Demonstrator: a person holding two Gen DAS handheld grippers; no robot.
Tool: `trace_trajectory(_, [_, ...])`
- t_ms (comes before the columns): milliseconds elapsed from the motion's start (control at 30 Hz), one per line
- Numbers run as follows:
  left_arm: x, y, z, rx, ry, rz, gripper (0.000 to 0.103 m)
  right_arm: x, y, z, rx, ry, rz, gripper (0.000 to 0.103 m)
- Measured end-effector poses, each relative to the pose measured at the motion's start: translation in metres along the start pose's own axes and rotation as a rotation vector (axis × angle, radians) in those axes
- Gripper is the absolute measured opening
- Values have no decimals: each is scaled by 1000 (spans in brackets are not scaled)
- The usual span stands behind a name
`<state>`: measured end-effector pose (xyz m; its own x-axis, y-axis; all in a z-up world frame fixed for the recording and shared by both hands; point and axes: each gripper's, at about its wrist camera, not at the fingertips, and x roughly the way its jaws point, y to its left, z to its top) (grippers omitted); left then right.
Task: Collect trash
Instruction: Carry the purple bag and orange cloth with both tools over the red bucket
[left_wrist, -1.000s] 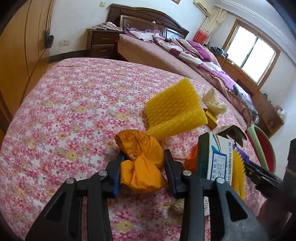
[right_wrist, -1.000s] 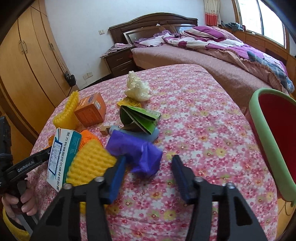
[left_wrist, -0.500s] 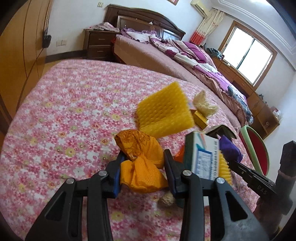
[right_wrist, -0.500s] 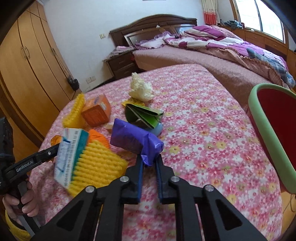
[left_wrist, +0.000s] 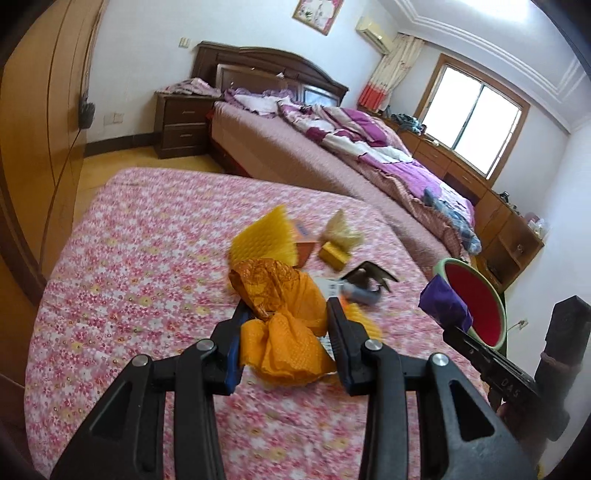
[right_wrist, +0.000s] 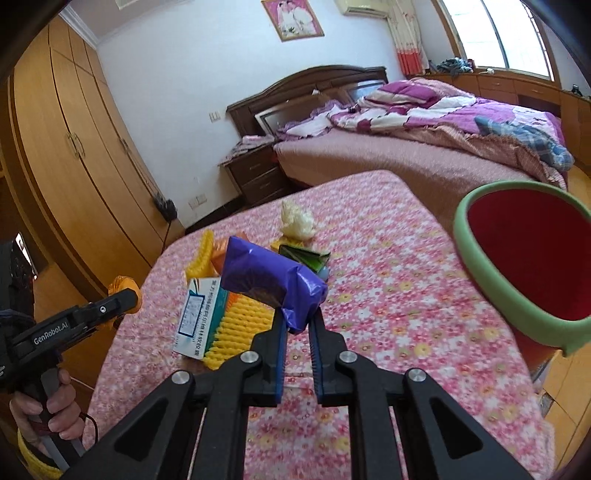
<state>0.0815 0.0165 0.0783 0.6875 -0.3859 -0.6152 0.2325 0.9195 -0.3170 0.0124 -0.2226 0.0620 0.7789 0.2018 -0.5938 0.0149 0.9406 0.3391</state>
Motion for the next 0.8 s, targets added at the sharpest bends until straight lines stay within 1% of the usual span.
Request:
trace_trajectory(100, [-5,-14,5,19,-4,-25,40,-17,-4,4,16,-9,-16,13])
trace_trajectory(233, [0,-42,13,77,13,-54,40,-40,-15,8,27,-30,-48,13])
trace_trajectory(333, [6,-65,16,109,28,-86,40,-60,-27,11,36,-66,-70,13])
trace_trajectory(433, [12,-86,16,133,29,-102,40,-77,-41,14,46,-100,-104,13])
trace_trajectory(500, [21,-102,16,155,33,-93,40,-87,-54,16,65,-118,-130,13])
trace_trajectory(600, [34,-119,15,179,45,-103,40,-96,-74,18,87,-139,-168,13])
trace_trajectory(633, [40,-129,14,191,50,-109,40,-99,-83,18,91,-147,-192,13])
trace_trajectory(800, [67,-166,12,237,91,-156,40,-105,-117,17,134,-165,-256,13])
